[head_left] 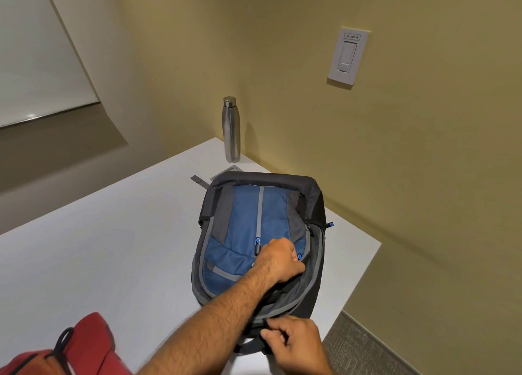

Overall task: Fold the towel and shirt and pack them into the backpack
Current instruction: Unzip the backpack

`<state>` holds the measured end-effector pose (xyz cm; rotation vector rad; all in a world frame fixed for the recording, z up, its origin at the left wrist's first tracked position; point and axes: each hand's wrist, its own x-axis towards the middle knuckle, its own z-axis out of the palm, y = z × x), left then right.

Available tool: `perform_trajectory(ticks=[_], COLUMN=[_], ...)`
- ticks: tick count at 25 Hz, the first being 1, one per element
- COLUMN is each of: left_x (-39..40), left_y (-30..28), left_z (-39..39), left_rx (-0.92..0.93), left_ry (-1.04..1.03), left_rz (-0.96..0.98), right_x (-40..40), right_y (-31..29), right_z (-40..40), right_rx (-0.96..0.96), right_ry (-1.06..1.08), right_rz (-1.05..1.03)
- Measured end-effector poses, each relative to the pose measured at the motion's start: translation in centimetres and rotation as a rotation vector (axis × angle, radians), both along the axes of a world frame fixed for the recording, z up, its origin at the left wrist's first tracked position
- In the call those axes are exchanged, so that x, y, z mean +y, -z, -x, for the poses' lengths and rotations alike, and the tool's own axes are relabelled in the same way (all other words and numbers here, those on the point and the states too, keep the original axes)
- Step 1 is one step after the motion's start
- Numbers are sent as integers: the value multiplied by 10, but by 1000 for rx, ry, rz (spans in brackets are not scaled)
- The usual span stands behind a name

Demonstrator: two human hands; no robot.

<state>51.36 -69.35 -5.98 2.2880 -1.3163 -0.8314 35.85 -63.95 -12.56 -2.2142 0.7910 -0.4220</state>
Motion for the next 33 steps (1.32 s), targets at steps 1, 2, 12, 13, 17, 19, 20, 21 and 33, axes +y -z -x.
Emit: perform_trajectory(ticks=[1, 2, 12, 13, 17, 19, 20, 21, 33], left_x=[1, 3, 105, 117, 138, 139, 138, 138, 151], left_y=[1, 3, 5, 9, 31, 37, 38, 39, 40], left_z=[0, 1, -23, -20, -7, 0, 3, 5, 9], left_rx=[1, 8, 266, 352, 642, 691, 686, 669, 176], left_ry=[0, 3, -108, -139, -299, -348, -364, -375, -161], left_rz=[6, 14, -176, -235, -191, -120, -92, -77, 63], right_x=[5, 9, 17, 17, 20, 19, 19, 15, -57], right_y=[0, -1, -9, -7, 2, 6, 4, 2, -24], right_z=[-4, -7, -5, -5, -7, -4, -2, -2, -51], right_rx=[4, 4, -33, -33, -9, 16, 31, 19, 493], right_ry=[15, 41, 233, 251, 189, 109, 79, 50, -518], right_rz=[-34, -89, -286, -255, -97, -31, 3, 48, 941])
